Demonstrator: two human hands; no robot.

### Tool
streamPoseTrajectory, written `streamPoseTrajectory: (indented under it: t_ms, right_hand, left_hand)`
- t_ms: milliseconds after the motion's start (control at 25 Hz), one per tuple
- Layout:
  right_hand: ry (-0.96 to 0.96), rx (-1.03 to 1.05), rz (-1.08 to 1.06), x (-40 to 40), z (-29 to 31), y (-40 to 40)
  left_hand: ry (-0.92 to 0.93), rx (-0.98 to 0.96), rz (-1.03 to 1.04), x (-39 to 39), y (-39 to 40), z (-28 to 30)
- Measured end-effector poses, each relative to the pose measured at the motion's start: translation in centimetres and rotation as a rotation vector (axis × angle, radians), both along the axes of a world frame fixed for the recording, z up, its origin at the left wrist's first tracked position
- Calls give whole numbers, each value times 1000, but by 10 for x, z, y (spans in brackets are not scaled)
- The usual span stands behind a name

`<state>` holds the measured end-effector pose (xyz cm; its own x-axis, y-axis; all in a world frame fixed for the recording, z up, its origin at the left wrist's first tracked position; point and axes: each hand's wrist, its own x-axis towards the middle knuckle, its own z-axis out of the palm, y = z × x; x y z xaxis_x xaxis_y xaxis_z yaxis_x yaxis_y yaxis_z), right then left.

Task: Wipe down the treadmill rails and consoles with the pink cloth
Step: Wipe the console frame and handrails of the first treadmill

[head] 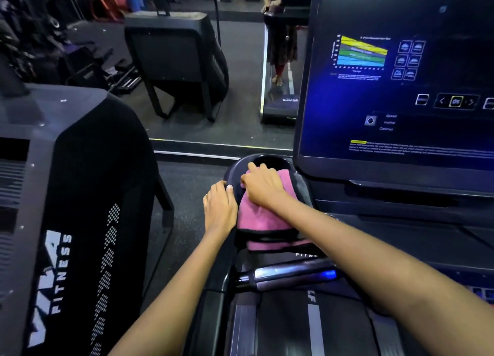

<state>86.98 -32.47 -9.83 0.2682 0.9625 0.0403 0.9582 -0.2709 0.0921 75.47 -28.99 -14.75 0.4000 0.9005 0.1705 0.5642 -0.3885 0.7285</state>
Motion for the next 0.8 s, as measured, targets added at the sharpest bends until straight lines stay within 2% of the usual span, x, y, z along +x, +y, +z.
streamPoseTrajectory:
  t_ms: [200, 400, 520, 720, 800]
  right_hand:
    - [69, -24, -101, 26, 4, 36]
    - [98, 37, -135, 33, 1, 43]
    - [254, 78, -206, 32, -6, 17]
    - [343, 49, -166, 19, 5, -2]
    - [357, 44, -84, 16, 11, -13]
  left_hand:
    - [23, 1, 16, -2, 1, -2]
    - [68, 4, -74, -1, 4, 2]
    - [140, 43, -187, -1, 5, 0]
    - [42, 35, -208, -3, 3, 3]
    - [52, 26, -183, -1, 3, 4]
